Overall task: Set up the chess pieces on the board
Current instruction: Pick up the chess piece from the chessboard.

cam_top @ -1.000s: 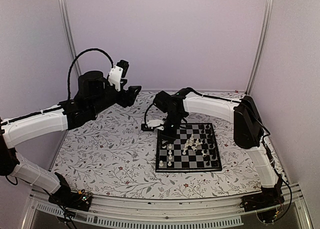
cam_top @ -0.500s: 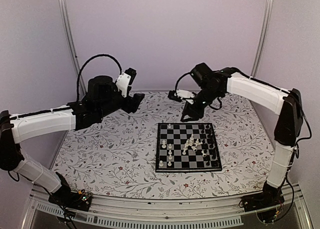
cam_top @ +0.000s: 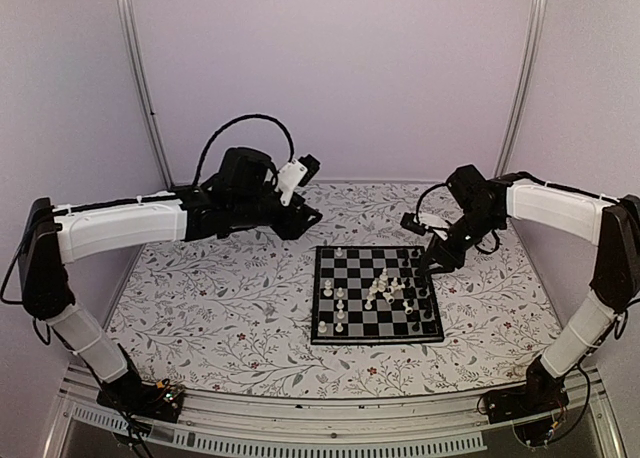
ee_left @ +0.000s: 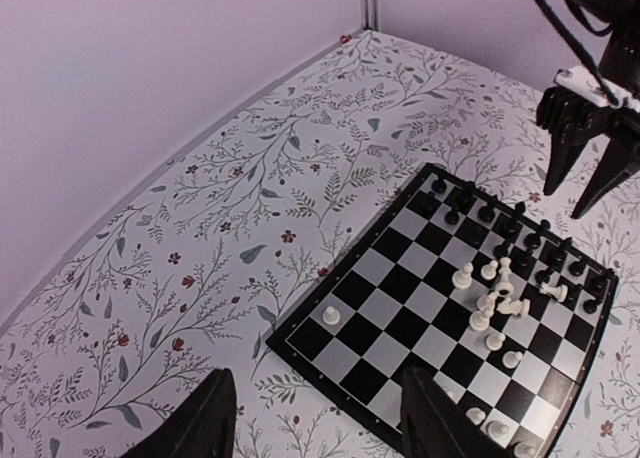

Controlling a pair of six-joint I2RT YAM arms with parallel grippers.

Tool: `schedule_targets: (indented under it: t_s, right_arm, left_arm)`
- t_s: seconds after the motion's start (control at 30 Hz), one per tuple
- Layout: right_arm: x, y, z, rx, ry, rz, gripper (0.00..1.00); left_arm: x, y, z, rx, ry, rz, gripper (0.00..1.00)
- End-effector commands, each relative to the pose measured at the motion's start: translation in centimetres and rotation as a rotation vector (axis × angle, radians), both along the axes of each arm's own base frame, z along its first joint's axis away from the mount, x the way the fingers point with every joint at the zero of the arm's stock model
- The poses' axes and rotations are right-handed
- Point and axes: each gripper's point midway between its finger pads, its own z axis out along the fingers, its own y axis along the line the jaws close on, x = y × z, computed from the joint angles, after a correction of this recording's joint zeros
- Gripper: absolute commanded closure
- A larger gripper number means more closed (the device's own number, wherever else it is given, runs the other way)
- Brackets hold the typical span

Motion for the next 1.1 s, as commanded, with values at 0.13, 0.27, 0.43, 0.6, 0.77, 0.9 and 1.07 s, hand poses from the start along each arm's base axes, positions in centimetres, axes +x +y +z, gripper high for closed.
schedule_targets:
  t_s: [0.13,0.27,0.43,0.6,0.77,0.9,1.07]
  right_arm:
    - [-4.6,2.4,-0.6,0.015,-0.011,0.221,0.67]
    - [-6.1,2.7,-2.7,-0.068,-0.026,0.284,0.67]
    - [-6.0,2.7,-4.0,-0.123,-0.033,0.281,0.67]
    - [-4.3,3.3,-4.4,-0.146,-0.069,0.245,0.67]
    - [-2.3,4.2,-4.6,-0.158,-0.084,0.209,0.68]
    - [-0.7,5.0,-4.1,-0.159,-0.123,0.198,0.68]
    - [0.9,5.6,-4.2,-0.179,-0.148,0.216,0.67]
  left_arm:
    - [-2.0,-3.6,-2.1,0.063,0.074,-0.148,0.44]
    - [-1.5,-3.8,-1.7,0.055,0.062,-0.139,0.44]
    - [-1.9,-4.0,-1.4,0.039,0.067,-0.133,0.44]
    - [-2.2,-3.5,-0.9,0.018,0.065,-0.11,0.44]
    - [-2.5,-2.7,-0.4,-0.002,0.066,-0.079,0.44]
    - [-2.7,-2.0,0.0,-0.016,0.055,-0.059,0.44]
    - [-3.0,-1.4,0.5,-0.035,0.053,-0.042,0.44]
